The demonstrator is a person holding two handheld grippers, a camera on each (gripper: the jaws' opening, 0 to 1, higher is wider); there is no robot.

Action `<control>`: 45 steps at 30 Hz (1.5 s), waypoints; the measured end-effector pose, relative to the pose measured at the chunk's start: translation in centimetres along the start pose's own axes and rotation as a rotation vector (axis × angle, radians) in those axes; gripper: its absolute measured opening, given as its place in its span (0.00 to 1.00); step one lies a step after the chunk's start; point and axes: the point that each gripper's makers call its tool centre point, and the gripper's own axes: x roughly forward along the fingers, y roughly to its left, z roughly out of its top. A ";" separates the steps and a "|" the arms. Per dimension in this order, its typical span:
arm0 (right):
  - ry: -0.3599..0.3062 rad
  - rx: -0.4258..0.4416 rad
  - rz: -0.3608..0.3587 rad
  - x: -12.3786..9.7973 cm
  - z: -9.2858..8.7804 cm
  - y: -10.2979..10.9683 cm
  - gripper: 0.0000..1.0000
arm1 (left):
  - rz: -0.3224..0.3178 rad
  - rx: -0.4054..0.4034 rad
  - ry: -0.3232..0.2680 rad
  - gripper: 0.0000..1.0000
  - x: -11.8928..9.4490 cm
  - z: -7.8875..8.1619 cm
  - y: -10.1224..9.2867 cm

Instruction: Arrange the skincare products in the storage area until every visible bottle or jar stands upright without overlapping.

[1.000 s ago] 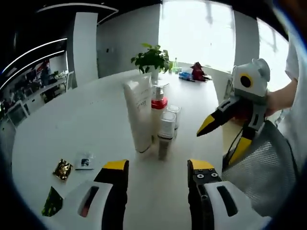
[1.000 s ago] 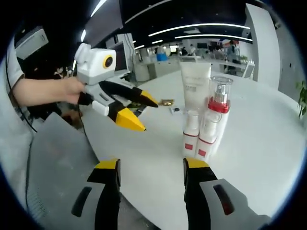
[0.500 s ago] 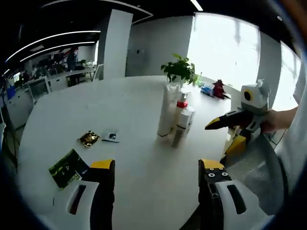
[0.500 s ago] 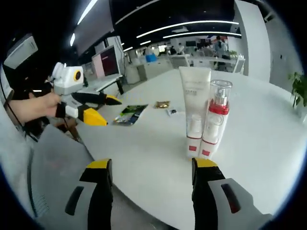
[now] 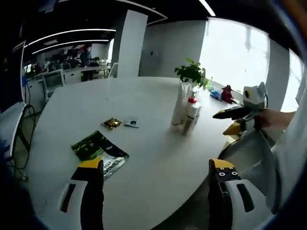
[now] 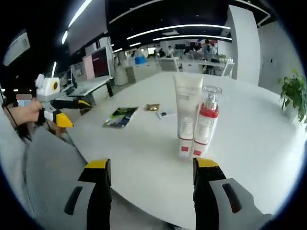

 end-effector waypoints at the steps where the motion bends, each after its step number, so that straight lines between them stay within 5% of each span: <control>1: -0.005 -0.014 -0.005 0.1 0.0 0.0 0.70 | 0.019 -0.003 -0.014 0.94 -0.5 0.0 0.3; 4: 0.040 -0.082 -0.020 0.5 -0.9 -0.2 0.71 | 0.013 -0.022 -0.005 0.98 -1.3 -0.7 0.4; 17: 0.029 -0.010 -0.063 0.5 -1.0 -1.4 0.90 | 0.009 -0.085 -0.019 0.99 -1.2 -1.5 0.7; 25: 0.024 0.066 -0.029 0.6 -1.1 -1.3 0.99 | 0.050 -0.080 0.006 0.99 -1.2 -2.3 1.8; 39: 0.001 0.113 -0.024 0.5 -1.1 -1.4 0.99 | 0.051 -0.142 -0.040 0.99 -1.2 -1.5 2.2; 45: 0.011 0.115 -0.010 0.7 -1.3 -1.1 0.99 | 0.062 -0.149 -0.009 0.99 -0.8 -2.1 2.4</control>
